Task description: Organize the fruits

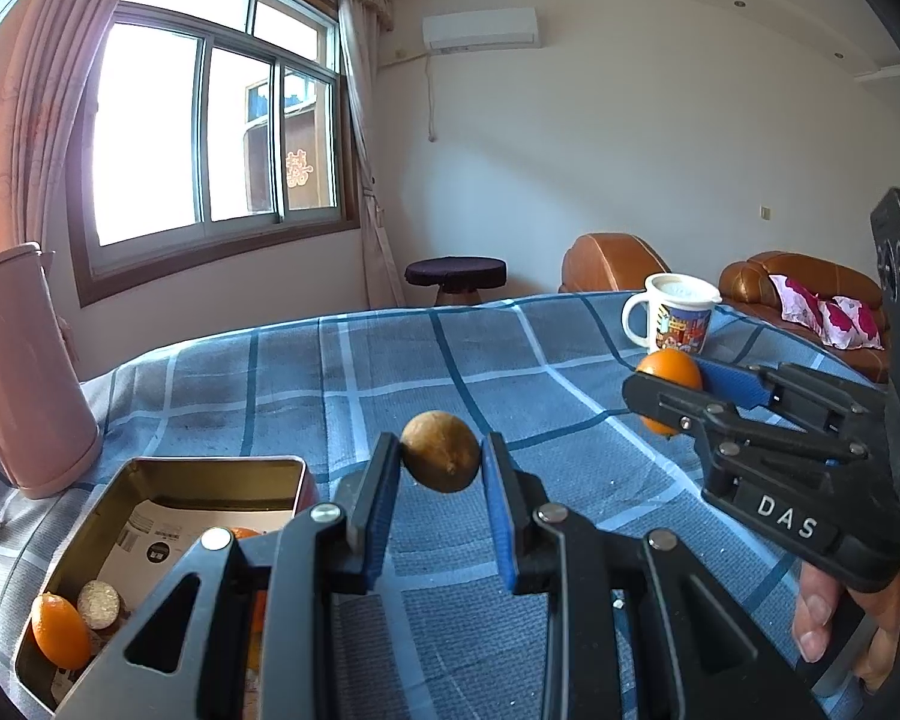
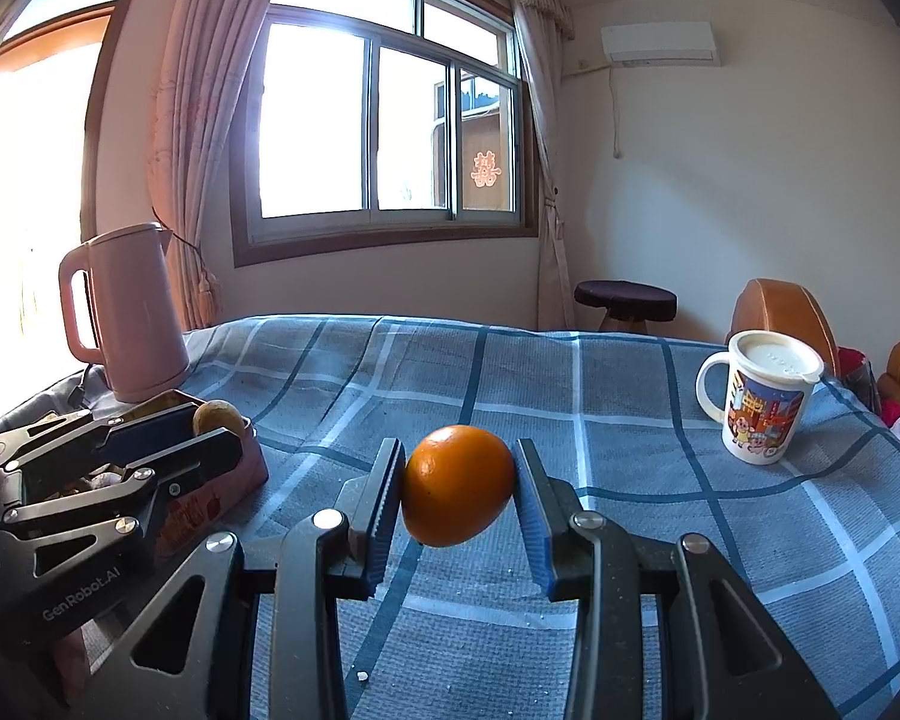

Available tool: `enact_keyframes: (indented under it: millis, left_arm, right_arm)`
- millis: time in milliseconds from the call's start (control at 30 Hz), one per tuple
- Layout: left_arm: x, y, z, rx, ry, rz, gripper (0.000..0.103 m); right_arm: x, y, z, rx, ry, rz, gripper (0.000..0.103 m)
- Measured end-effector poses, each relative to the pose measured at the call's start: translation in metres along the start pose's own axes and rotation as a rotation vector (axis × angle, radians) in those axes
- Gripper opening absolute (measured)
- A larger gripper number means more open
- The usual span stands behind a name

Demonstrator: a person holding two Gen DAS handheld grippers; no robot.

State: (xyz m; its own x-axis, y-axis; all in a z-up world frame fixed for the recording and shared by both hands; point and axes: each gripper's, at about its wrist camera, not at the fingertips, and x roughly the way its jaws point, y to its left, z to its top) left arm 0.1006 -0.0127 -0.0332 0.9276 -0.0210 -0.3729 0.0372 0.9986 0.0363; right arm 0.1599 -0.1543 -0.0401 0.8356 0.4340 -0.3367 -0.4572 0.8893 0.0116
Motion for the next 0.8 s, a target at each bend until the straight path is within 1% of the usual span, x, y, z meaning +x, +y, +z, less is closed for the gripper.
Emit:
enact_keyframes:
  millis: [533, 800]
  left_arm:
    - [-0.009, -0.003, -0.001, 0.016, -0.031, 0.009, 0.029]
    - [-0.014, -0.002, -0.002, 0.014, -0.038, 0.002, 0.029]
  right_arm:
    - [-0.012, 0.006, -0.001, -0.021, -0.057, -0.011, 0.038]
    - [-0.014, 0.006, -0.001, -0.024, -0.064, -0.014, 0.038]
